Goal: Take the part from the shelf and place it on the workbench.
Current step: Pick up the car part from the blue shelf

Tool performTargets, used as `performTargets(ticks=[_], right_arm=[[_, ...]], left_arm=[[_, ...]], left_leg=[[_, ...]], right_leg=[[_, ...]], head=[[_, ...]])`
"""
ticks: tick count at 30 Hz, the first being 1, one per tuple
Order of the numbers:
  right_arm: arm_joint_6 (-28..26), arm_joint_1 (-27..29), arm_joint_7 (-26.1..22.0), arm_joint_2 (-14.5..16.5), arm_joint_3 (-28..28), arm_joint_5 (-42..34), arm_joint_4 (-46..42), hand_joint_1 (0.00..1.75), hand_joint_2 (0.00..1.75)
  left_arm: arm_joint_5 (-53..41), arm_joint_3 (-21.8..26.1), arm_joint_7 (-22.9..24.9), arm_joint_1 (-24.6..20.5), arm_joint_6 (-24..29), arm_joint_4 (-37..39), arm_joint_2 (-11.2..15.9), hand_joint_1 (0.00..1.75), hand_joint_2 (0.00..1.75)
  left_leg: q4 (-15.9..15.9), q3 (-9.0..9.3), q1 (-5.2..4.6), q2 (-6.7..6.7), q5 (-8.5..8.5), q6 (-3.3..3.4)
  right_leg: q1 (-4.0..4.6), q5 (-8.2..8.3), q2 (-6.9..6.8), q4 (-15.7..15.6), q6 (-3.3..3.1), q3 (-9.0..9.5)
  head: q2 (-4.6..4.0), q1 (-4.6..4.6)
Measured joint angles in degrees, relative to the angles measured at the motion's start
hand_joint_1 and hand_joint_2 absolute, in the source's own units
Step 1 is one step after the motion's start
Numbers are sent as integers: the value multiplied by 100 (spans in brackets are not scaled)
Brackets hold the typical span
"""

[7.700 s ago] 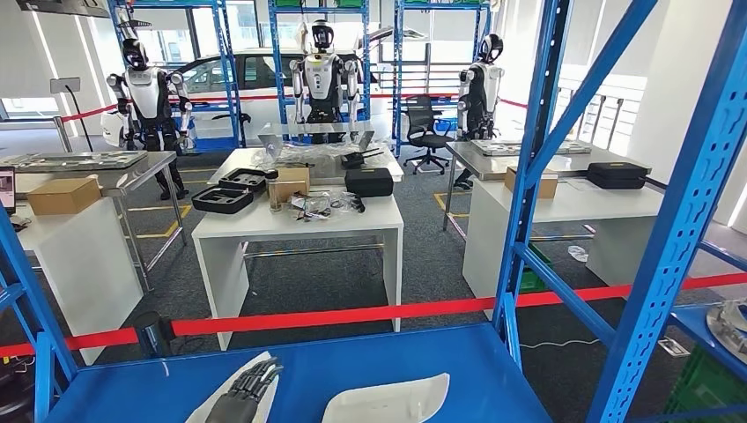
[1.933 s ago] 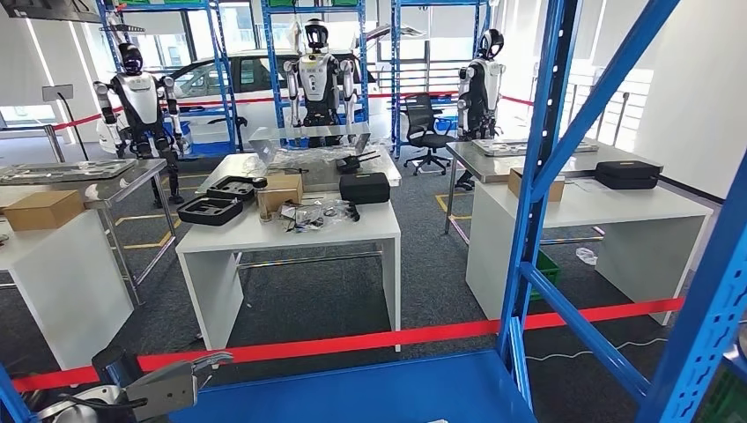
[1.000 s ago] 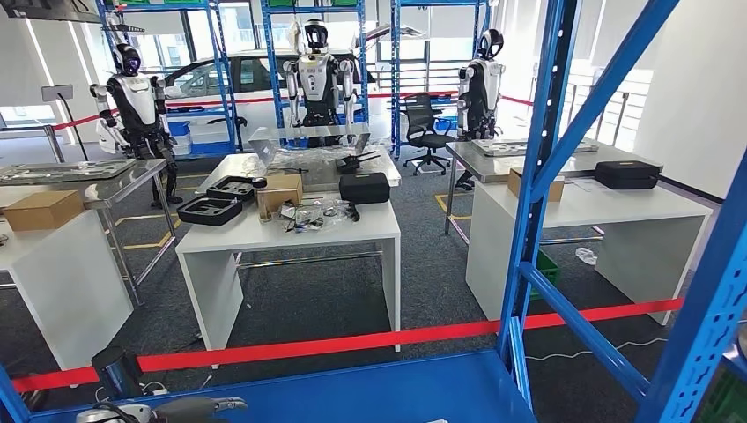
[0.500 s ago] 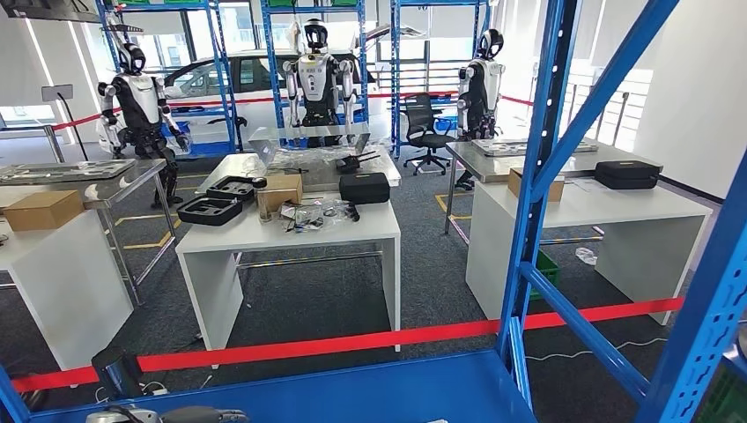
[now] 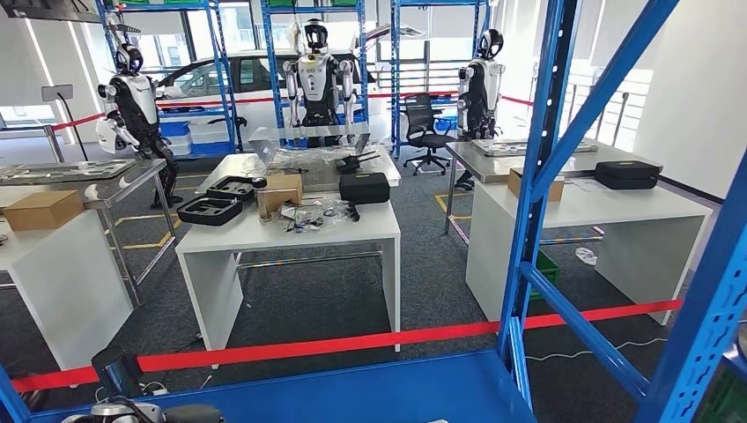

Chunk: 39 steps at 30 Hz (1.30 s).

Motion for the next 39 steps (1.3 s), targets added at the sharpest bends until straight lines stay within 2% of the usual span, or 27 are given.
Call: performTargets(ticks=[20, 21, 24, 25, 31, 36, 39], right_arm=[[-32, -1, 0, 0, 0, -45, 0, 0, 175], [-32, -1, 0, 0, 0, -45, 0, 0, 175], [-32, -2, 0, 0, 0, -46, 0, 0, 175], [-32, -1, 0, 0, 0, -49, 0, 0, 175], [-30, -2, -7, 0, 0, -92, 0, 0, 175], [-30, 5, -7, 0, 0, -95, 0, 0, 175], [-29, 5, -7, 0, 0, -95, 0, 0, 175]], left_arm=[[2, -199, -4, -127, 29, 102, -113, 175, 175], [2, -204, -4, -127, 40, 103, -114, 163, 175], [17, -216, -16, -127, 105, 108, -115, 32, 175], [45, -220, -20, -126, 160, 110, -117, 0, 175], [859, -97, -240, -78, 742, 123, -228, 0, 175], [1063, 56, -306, -3, 804, 108, -290, 0, 175], [1693, 296, -338, 119, 764, -15, -308, 0, 175]], left_leg=[[0, 0, 0, 1, 0, 0], [0, 0, 0, 1, 0, 0], [0, 0, 0, 1, 0, 0], [0, 0, 0, 0, 0, 0], [0, 0, -2, -4, 0, 0], [0, 1, -3, -1, 0, 1], [0, 1, -3, -2, 0, 1]], right_leg=[[0, 0, 0, 0, 0, 0], [0, 0, 0, 0, 0, 0], [0, 0, 0, 0, 0, 0], [0, 0, 0, 0, 0, 0], [-1, 0, -4, 0, 0, 4], [-2, 1, 1, 0, 1, 2], [-2, 1, 0, 0, 1, 3]], head=[[0, 0], [0, 0], [0, 0], [0, 0], [0, 0], [0, 0], [0, 0]])
